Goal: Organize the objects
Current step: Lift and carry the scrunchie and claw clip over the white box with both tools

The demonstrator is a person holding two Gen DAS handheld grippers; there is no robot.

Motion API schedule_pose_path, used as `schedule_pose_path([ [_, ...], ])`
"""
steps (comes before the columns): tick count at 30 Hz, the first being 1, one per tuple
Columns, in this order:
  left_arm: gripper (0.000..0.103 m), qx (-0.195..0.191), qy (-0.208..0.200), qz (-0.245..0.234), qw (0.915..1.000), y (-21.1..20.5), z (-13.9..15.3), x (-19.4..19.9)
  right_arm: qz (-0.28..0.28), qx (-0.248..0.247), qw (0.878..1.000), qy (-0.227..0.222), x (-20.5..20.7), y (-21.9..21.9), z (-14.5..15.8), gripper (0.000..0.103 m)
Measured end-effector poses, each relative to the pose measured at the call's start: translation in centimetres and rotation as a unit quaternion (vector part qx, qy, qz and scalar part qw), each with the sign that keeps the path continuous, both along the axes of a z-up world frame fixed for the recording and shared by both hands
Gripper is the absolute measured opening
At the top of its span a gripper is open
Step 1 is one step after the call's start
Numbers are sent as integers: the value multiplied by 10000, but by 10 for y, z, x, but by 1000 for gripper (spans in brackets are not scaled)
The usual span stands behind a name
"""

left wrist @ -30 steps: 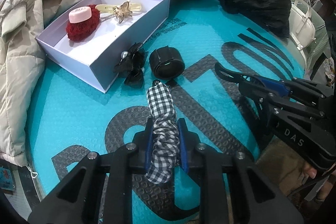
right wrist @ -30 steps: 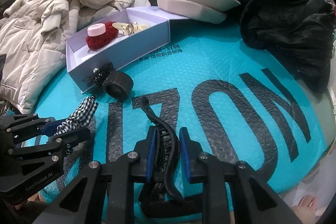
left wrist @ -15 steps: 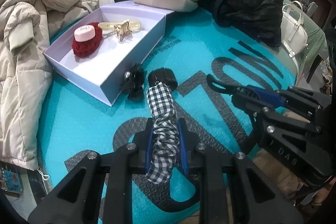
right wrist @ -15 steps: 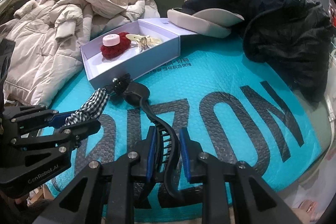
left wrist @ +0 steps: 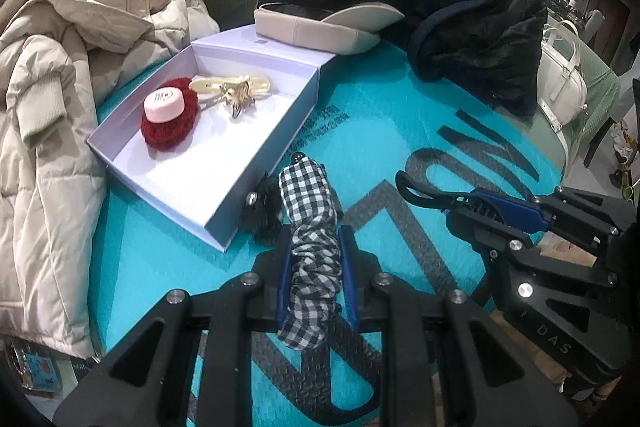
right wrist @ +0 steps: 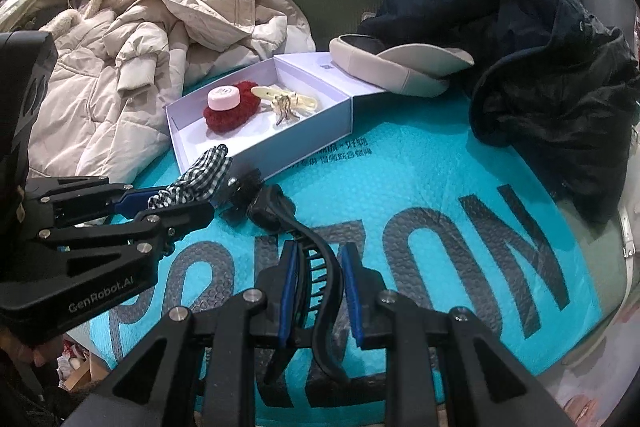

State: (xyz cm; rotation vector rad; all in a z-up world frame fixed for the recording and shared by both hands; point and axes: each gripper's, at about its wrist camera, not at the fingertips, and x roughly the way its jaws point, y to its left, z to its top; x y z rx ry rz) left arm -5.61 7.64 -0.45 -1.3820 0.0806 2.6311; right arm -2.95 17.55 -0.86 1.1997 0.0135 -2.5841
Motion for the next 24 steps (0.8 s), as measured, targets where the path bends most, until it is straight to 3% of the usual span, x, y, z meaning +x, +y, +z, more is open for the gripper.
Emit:
schedule_pose_path([
  [24,20,88,254,46,9996,-14,36,-75,332,-64,9990,296,-66,1,36,21],
])
